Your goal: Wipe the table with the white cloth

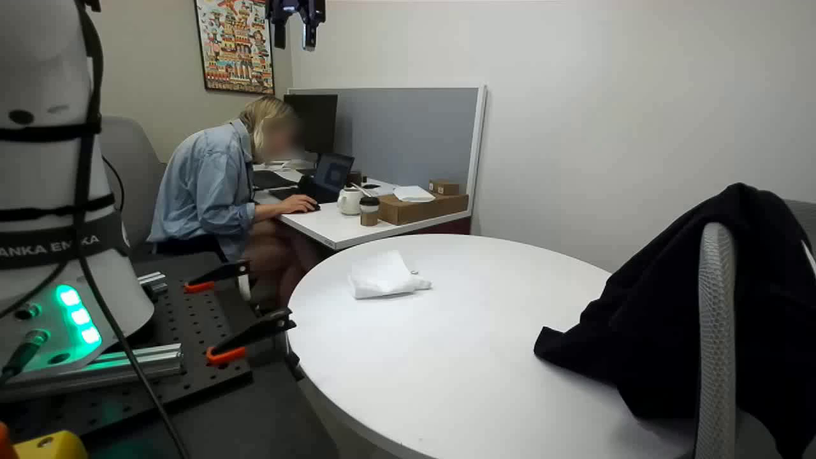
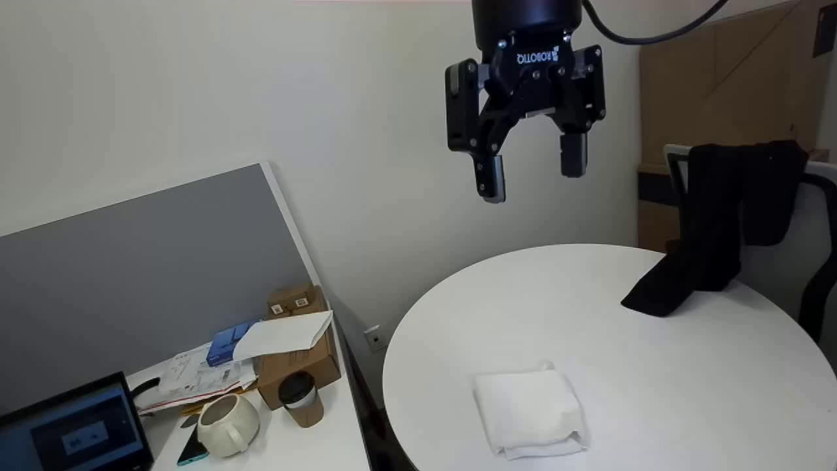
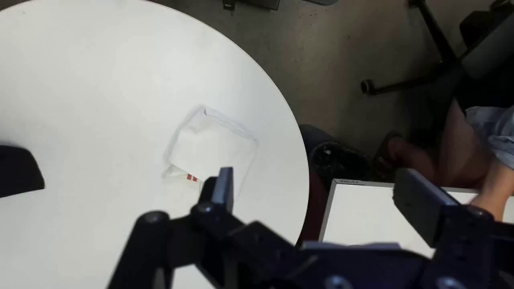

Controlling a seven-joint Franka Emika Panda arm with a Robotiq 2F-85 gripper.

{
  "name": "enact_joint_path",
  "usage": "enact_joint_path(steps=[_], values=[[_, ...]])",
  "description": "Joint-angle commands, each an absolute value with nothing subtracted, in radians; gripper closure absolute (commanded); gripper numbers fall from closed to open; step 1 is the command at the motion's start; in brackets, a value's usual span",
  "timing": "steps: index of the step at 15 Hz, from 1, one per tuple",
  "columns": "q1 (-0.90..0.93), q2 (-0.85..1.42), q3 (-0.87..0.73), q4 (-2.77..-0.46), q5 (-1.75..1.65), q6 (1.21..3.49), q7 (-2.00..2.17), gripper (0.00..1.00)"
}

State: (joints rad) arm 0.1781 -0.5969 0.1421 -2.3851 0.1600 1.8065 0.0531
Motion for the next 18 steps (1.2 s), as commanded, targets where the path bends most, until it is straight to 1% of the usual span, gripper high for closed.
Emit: enact_joint_path(steps=[1,5,9,18], values=[[0.173,-0.596,0.146,-2.382,0.162,1.804,0.051,0.00],[0.150,-0.563,0.163,-2.405,0.136,1.887,0.083,0.00],[0.140,-0.504,0.174,-2.469,0.123,2.088,0.088,0.00],[0.080,-0.216,0.179,-2.557,-0.053,2.467,0.143,0.00]])
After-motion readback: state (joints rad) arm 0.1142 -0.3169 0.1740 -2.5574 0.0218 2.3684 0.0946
